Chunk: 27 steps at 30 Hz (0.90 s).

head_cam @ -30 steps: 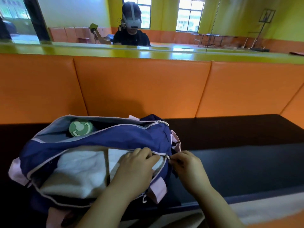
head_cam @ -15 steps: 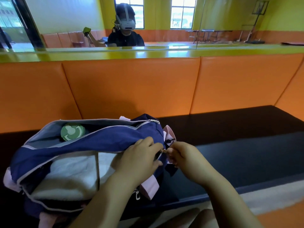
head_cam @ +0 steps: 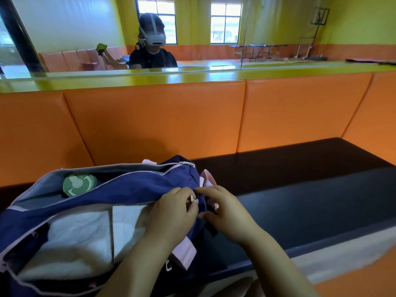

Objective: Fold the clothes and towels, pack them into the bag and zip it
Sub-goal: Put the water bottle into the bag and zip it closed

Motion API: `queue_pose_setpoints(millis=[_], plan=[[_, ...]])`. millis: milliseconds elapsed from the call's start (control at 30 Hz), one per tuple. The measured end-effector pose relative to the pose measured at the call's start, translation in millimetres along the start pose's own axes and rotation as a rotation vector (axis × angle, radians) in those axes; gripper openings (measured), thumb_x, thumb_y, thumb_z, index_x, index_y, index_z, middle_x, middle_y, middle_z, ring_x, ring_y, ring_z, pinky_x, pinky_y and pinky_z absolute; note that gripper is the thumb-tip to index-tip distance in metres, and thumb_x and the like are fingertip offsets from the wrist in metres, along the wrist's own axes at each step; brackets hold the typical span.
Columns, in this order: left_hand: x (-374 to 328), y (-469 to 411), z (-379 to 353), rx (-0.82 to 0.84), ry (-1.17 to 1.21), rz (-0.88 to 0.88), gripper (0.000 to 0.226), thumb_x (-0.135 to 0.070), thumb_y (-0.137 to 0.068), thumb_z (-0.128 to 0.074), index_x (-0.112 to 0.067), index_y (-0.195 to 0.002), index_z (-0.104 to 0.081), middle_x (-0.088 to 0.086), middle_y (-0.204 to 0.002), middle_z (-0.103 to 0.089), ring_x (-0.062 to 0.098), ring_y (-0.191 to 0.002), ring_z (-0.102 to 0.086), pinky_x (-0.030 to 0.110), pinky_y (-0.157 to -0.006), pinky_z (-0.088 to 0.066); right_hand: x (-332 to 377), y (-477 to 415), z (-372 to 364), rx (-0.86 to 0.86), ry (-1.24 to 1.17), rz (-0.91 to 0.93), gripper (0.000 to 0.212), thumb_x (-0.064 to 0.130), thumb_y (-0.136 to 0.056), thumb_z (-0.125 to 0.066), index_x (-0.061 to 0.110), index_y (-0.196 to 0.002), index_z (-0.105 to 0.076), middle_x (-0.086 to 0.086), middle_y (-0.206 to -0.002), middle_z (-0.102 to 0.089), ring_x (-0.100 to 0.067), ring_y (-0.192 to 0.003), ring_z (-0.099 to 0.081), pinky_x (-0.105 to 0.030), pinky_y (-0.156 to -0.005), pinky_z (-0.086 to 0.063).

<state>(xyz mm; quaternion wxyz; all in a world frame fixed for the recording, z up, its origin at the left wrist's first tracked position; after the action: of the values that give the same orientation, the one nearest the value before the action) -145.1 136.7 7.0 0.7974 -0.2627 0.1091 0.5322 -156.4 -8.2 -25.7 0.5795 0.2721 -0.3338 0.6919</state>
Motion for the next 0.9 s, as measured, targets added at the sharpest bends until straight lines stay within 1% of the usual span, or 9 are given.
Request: queue_pose_setpoints(millis=[100,233,300,467,633,700,767,833,900], plan=[[0.8,1.4,4.2,0.0,0.041,0.013,0.012,-0.03,-0.092,-0.051,-0.027,-0.097,-0.061,-0.011,-0.087,-0.055,0.004,-0.069,-0.048,0.013,-0.052,-0.03,5.2,-5.0,-13.5,-0.036,0.08,0.072,0.053,0.016,-0.078,-0.072,0.039,-0.123,-0.055,0.014,-0.114,-0.052,-0.007,-0.106,-0.05,-0.03,-0.087,-0.047],[7.1,7.5,7.3,0.006,0.065,0.04,0.011,-0.028,-0.091,-0.054,-0.028,-0.092,-0.064,-0.011,-0.085,-0.061,0.007,-0.073,-0.053,0.016,-0.056,-0.037,5.0,-6.8,-14.4,-0.137,0.211,0.065,0.026,0.025,-0.083,-0.066,0.034,-0.107,-0.065,0.016,-0.098,-0.055,-0.012,-0.095,-0.054,-0.028,-0.069,-0.043],[11.9,11.4,11.2,-0.003,0.066,0.074,0.01,-0.028,-0.091,-0.056,-0.027,-0.088,-0.066,-0.011,-0.079,-0.061,0.007,-0.07,-0.053,0.019,-0.056,-0.039,3.7,-6.6,-14.3,-0.14,0.225,0.031,0.02,0.029,-0.085,-0.065,0.032,-0.104,-0.067,0.012,-0.1,-0.06,-0.014,-0.094,-0.056,-0.031,-0.071,-0.046],[44.8,29.1,33.0,-0.001,0.117,0.245,0.012,-0.024,-0.087,-0.061,-0.026,-0.078,-0.068,-0.01,-0.075,-0.068,0.008,-0.073,-0.061,0.033,-0.073,-0.051,0.2,-3.1,-12.8,-0.181,0.223,-0.066,0.019,0.029,-0.084,-0.065,0.032,-0.103,-0.068,0.008,-0.103,-0.063,-0.019,-0.098,-0.058,-0.036,-0.076,-0.049],[83.2,54.5,54.9,-0.032,0.154,0.361,0.021,-0.024,-0.086,-0.063,-0.035,-0.069,-0.061,-0.009,-0.079,-0.069,0.016,-0.08,-0.062,0.038,-0.08,-0.051,7.9,1.2,-21.1,-0.254,0.359,-0.076,0.022,0.024,-0.086,-0.063,0.025,-0.107,-0.069,-0.001,-0.113,-0.059,-0.028,-0.104,-0.054,-0.038,-0.075,-0.049],[83.0,58.0,56.8,-0.04,0.138,0.307,0.021,-0.023,-0.087,-0.062,-0.035,-0.07,-0.061,-0.009,-0.081,-0.069,0.015,-0.081,-0.061,0.036,-0.08,-0.05,21.6,0.2,-26.6,-0.319,0.535,-0.015,0.026,0.018,-0.078,-0.068,0.019,-0.103,-0.069,-0.009,-0.113,-0.058,-0.037,-0.101,-0.051,-0.042,-0.072,-0.046],[78.7,58.1,57.0,-0.048,0.126,0.251,0.015,-0.021,-0.089,-0.06,-0.029,-0.077,-0.065,-0.007,-0.084,-0.068,0.013,-0.083,-0.06,0.034,-0.08,-0.049,41.9,-0.5,-36.2,-0.346,0.631,0.145,0.029,0.021,-0.068,-0.074,0.019,-0.097,-0.07,-0.009,-0.107,-0.061,-0.04,-0.096,-0.055,-0.045,-0.066,-0.047],[76.6,57.6,57.6,-0.069,0.126,0.227,0.011,-0.02,-0.089,-0.059,-0.023,-0.084,-0.069,-0.007,-0.086,-0.068,0.013,-0.084,-0.06,0.033,-0.079,-0.049,61.2,-0.5,-49.9,-0.303,0.676,0.312,0.027,0.033,-0.066,-0.07,0.024,-0.092,-0.071,-0.001,-0.098,-0.065,-0.032,-0.089,-0.06,-0.042,-0.062,-0.047],[76.9,59.3,58.6,-0.09,0.137,0.213,0.009,-0.02,-0.088,-0.06,-0.022,-0.085,-0.069,-0.006,-0.084,-0.067,0.014,-0.083,-0.06,0.034,-0.077,-0.049,68.6,-0.8,-60.6,-0.254,0.666,0.363,0.018,0.035,-0.064,-0.064,0.029,-0.079,-0.073,0.006,-0.08,-0.066,-0.024,-0.072,-0.063,-0.037,-0.058,-0.045]])
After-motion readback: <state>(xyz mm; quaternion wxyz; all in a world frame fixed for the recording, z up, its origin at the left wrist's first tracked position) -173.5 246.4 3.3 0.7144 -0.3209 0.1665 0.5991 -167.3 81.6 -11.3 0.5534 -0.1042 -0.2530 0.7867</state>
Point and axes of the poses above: each hand's wrist, its own y-axis away from the middle knuckle, its own z-axis out of the back of the hand, x = y × z, the point moved 2 cm from there along -y, towards the middle knuckle
